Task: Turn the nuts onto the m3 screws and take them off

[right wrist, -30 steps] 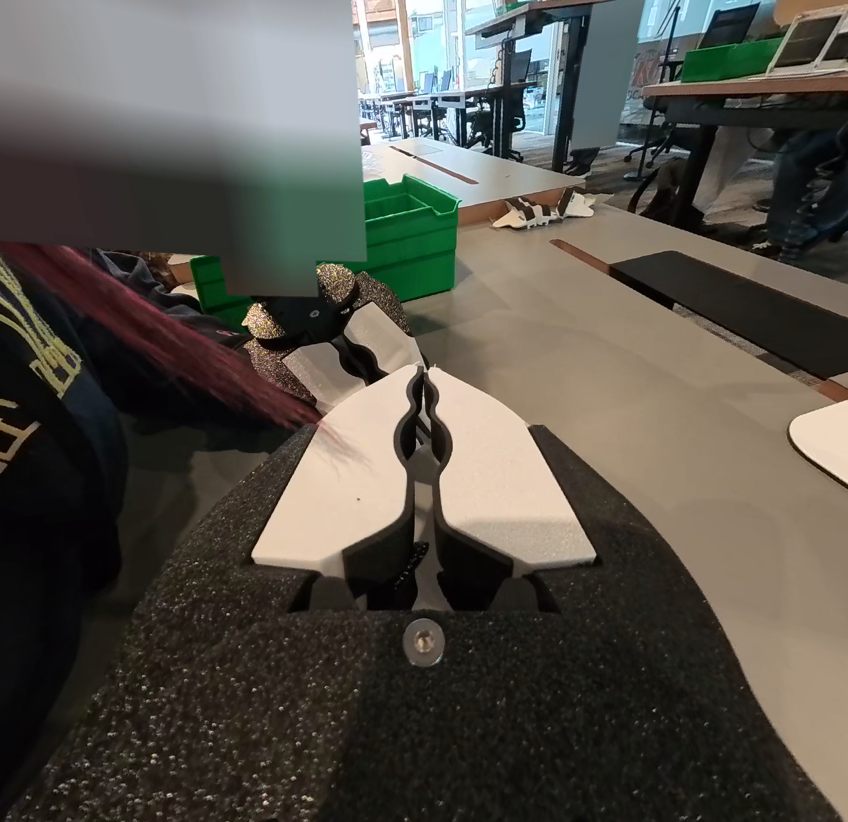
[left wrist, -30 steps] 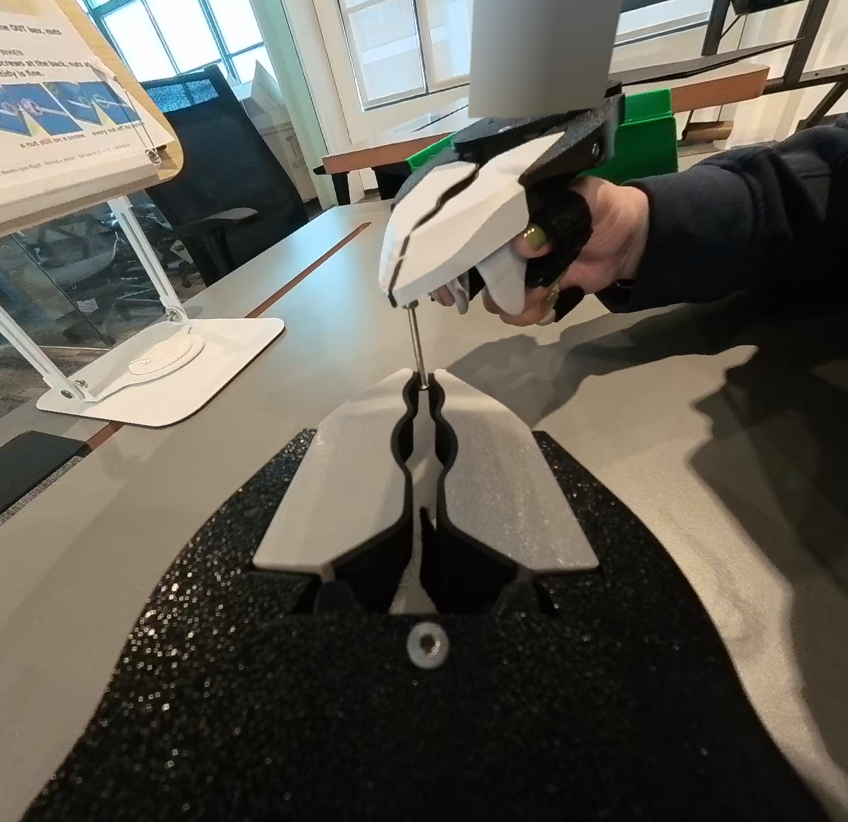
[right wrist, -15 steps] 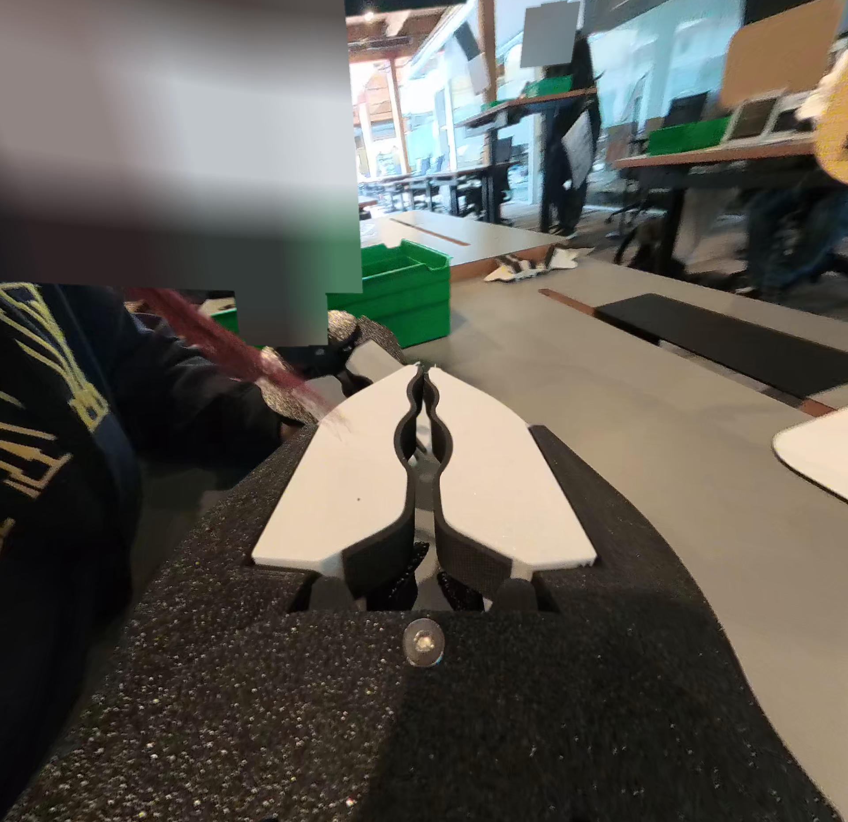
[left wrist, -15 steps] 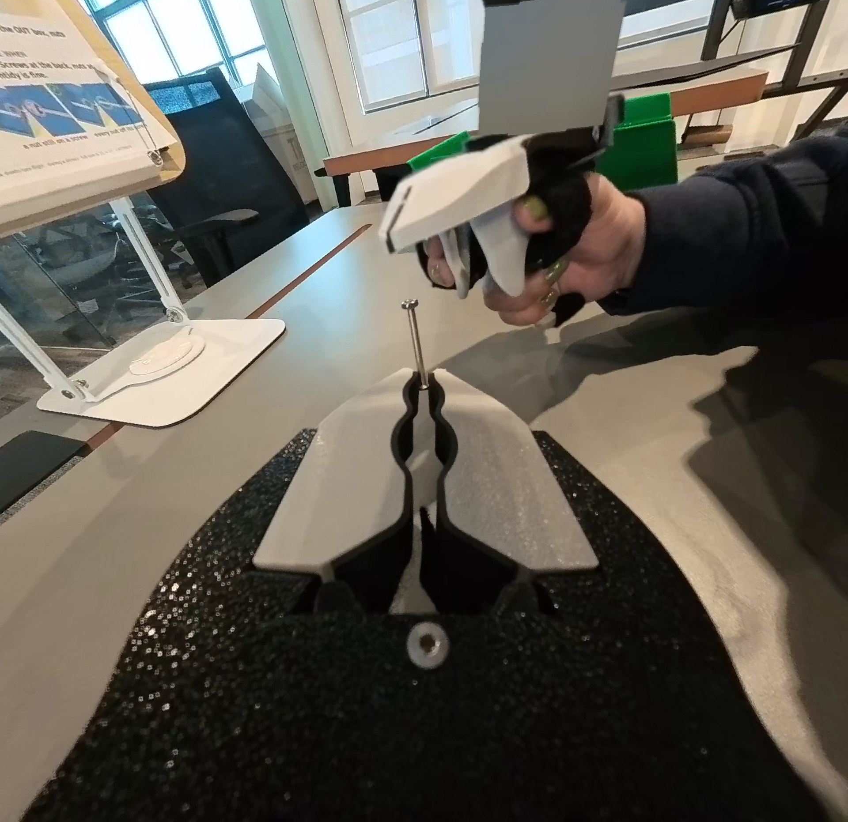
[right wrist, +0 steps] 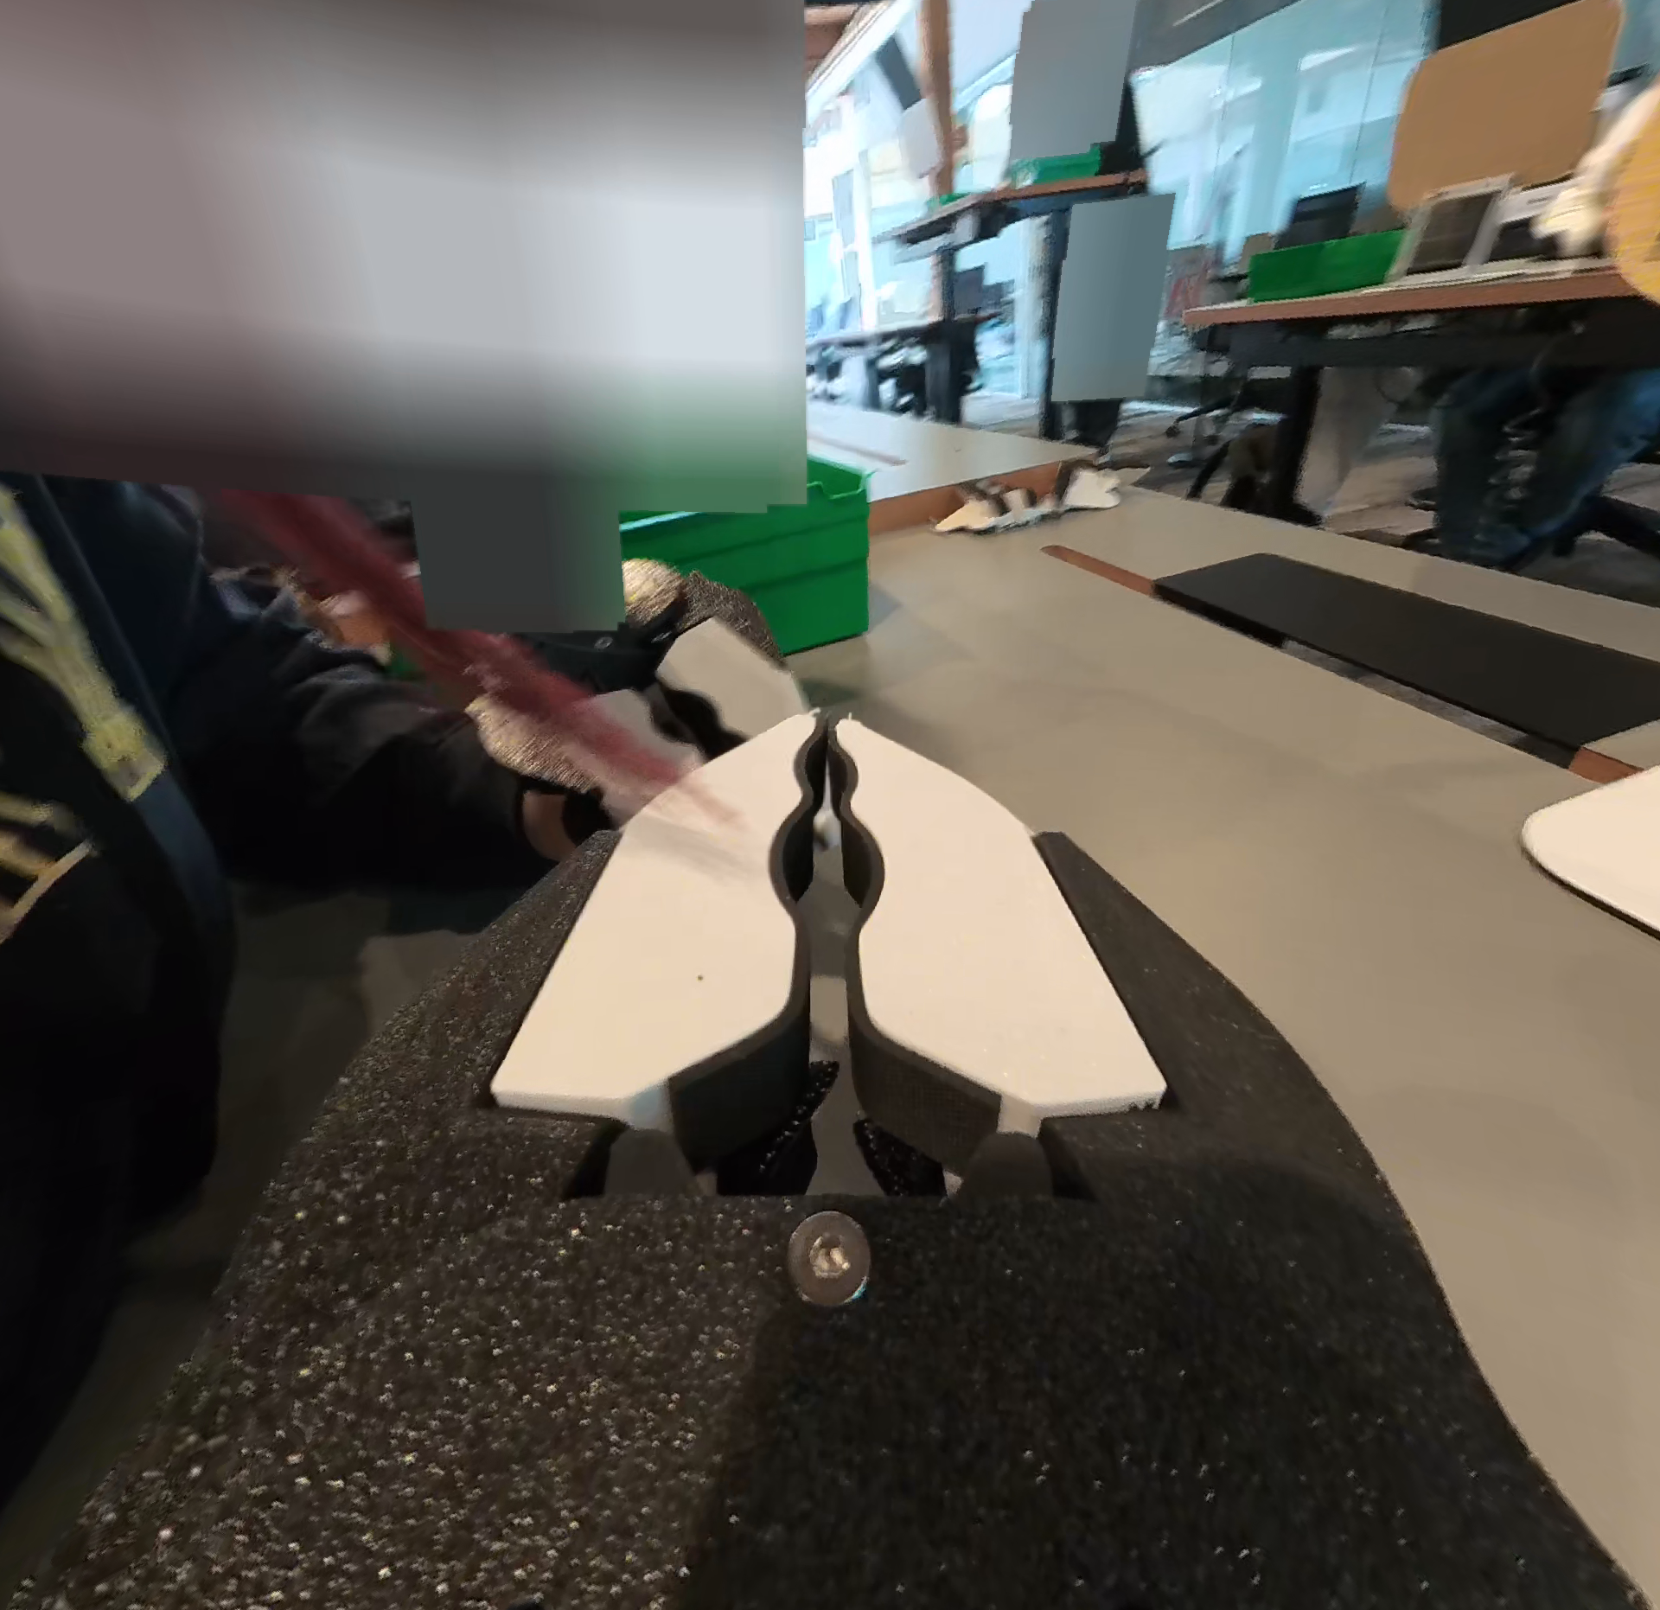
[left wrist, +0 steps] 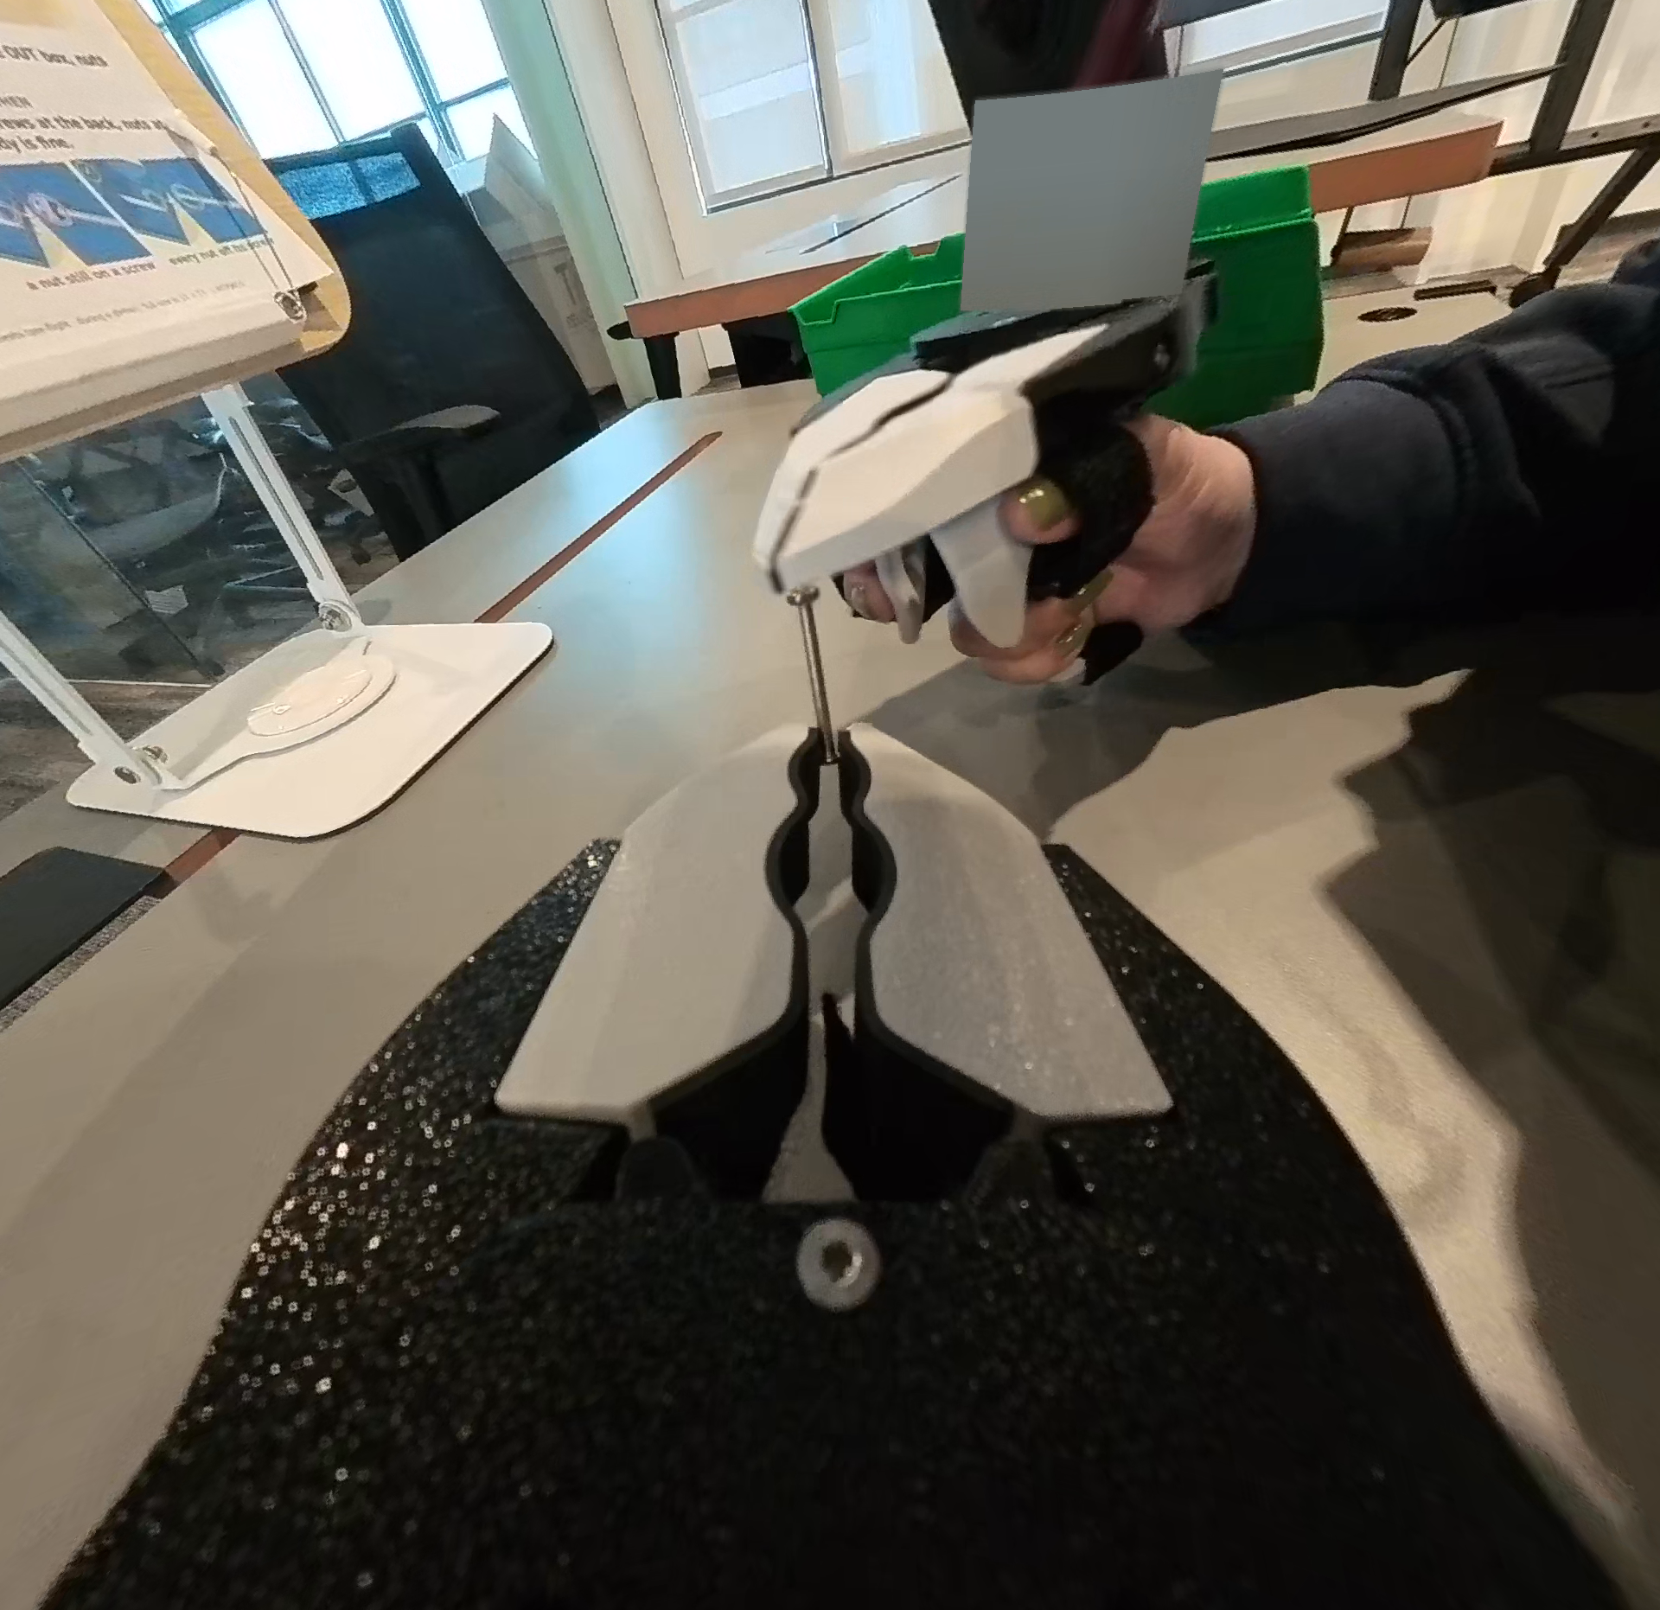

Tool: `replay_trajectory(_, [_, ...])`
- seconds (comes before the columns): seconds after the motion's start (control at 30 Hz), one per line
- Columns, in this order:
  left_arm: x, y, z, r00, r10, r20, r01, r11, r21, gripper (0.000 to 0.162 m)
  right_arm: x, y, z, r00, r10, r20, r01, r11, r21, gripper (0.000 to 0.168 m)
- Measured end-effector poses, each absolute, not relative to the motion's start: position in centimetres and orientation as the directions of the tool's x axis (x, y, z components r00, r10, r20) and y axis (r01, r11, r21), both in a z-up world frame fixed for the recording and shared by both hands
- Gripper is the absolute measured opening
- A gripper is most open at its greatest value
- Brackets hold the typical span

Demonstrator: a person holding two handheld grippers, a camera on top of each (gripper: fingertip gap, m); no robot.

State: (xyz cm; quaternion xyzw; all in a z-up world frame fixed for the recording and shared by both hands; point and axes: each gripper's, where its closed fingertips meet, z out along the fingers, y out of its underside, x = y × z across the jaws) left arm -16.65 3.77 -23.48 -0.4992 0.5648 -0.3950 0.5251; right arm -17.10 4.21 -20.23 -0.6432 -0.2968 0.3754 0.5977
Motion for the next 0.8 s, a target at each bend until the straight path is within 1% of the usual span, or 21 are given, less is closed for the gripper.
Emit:
replay_trajectory(0.1, [-16.7, 3.8, -23.5, 0.050, -0.979, -0.196, -0.148, 0.187, -0.971, 0.003, -17.3, 3.4, -20.4, 0.496, 0.861, -0.111, -0.040, -0.105, -0.994, 0.000])
replay_trajectory(0.2, [-16.6, 3.7, -23.5, 0.048, -0.979, -0.200, -0.151, 0.190, -0.970, 0.003, -16.8, 3.8, -20.0, 0.523, 0.845, -0.115, -0.064, -0.096, -0.993, 0.000])
replay_trajectory(0.33, [-16.6, 3.7, -23.5, 0.048, -0.979, -0.201, -0.153, 0.191, -0.970, 0.003, -17.0, 4.3, -20.4, 0.556, 0.825, -0.101, -0.038, -0.097, -0.995, 0.000])
replay_trajectory(0.47, [-16.6, 3.7, -23.5, 0.048, -0.979, -0.199, -0.151, 0.190, -0.970, 0.003, -17.4, 3.3, -20.6, 0.501, 0.862, -0.077, -0.003, -0.087, -0.996, 0.000])
replay_trajectory(0.7, [-16.6, 3.7, -23.5, 0.047, -0.979, -0.201, -0.154, 0.192, -0.969, 0.003, -16.9, 3.8, -19.8, 0.532, 0.842, -0.091, -0.060, -0.069, -0.996, 0.000])
replay_trajectory(0.8, [-16.6, 3.7, -23.5, 0.046, -0.978, -0.202, -0.156, 0.193, -0.969, 0.003, -17.1, 3.6, -19.8, 0.512, 0.854, -0.091, -0.058, -0.071, -0.996, 0.000])
